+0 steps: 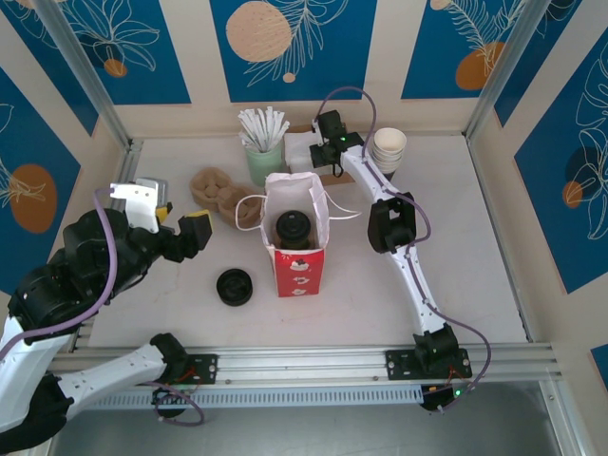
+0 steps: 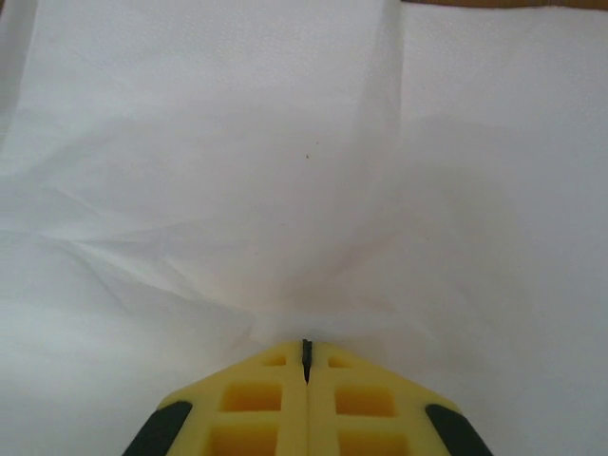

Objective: Pack the takeout coffee

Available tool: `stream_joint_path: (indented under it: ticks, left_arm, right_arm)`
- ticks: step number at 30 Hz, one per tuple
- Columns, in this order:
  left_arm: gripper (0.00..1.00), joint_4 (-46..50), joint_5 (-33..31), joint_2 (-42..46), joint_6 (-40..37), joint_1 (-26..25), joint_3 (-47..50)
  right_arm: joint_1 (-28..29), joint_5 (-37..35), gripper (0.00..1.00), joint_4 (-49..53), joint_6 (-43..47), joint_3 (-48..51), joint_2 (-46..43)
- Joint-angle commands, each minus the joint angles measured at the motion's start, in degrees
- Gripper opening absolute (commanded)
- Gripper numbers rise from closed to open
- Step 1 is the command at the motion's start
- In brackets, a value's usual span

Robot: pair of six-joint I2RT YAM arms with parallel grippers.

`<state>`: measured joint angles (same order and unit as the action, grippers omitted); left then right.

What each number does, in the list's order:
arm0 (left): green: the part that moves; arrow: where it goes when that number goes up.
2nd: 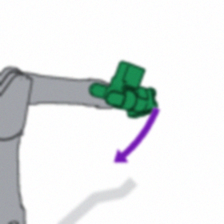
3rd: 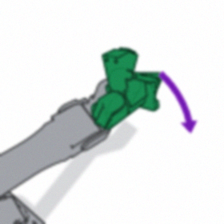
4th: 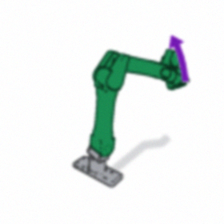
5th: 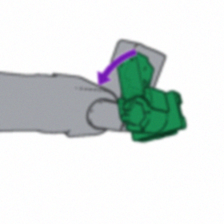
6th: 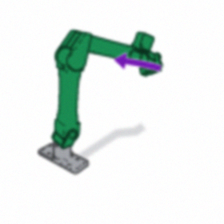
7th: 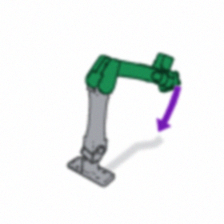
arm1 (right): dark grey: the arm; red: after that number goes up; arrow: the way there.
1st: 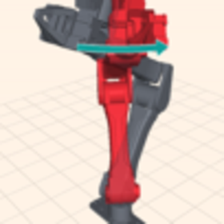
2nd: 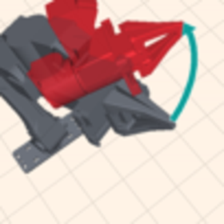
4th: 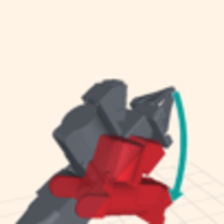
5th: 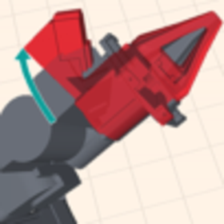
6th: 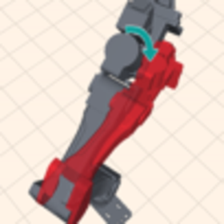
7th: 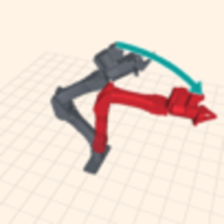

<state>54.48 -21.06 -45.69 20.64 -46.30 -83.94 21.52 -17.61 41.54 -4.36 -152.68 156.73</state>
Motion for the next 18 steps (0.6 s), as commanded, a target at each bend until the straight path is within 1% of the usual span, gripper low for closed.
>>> stream_joint_path:
  ticks: [1, 3, 4, 5, 6, 8, 10, 12, 14, 18]
  left_arm:
    - [0.83, 0.44, 0.19, 0.43, -0.25, -0.38, 0.01]
    - [0.83, 0.45, 0.15, 0.42, -0.28, -0.33, 0.09]
    - [0.83, 0.44, 0.12, 0.43, -0.25, -0.32, 0.18]
    - [0.83, 0.40, 0.06, 0.42, -0.25, -0.31, 0.18]
    - [0.84, 0.41, 0.06, 0.42, -0.25, -0.32, 0.27]
    - [0.84, 0.45, 0.01, 0.50, -0.24, -0.36, 0.49]
    - [0.84, 0.45, 0.08, 0.49, -0.16, -0.32, 0.70]
    - [0.84, 0.45, 0.05, 0.46, -0.10, -0.35, 0.73]
    - [0.84, 0.45, -0.03, 0.56, -0.06, -0.35, 0.84]
    - [0.84, 0.40, 0.01, 0.78, 0.03, -0.28, 1.13]
  right_arm:
    - [0.82, 0.58, 0.01, -0.67, 0.73, -2.05, -4.85]
    - [0.89, 0.30, 0.01, -0.85, 0.84, -2.00, -5.50]
    - [0.89, 0.42, 0.02, -0.93, 0.89, -2.00, -5.77]
    - [0.94, 0.52, 0.06, -1.02, 0.93, -1.92, -5.82]
    - [0.90, 0.47, 0.13, -1.09, 0.93, -1.93, -5.94]
    - [0.95, 0.21, 0.37, -1.57, 0.89, -1.68, -5.90]
    - [0.89, -0.12, 0.51, -2.15, 1.28, -1.40, -5.65]
    - [0.86, -0.94, 0.60, -2.66, 1.32, -1.09, -5.25]
    - [0.57, -1.11, 0.65, -2.93, 1.20, -0.86, -4.78]
    - [0.38, -1.62, 0.70, -2.94, 1.13, -0.89, -3.15]
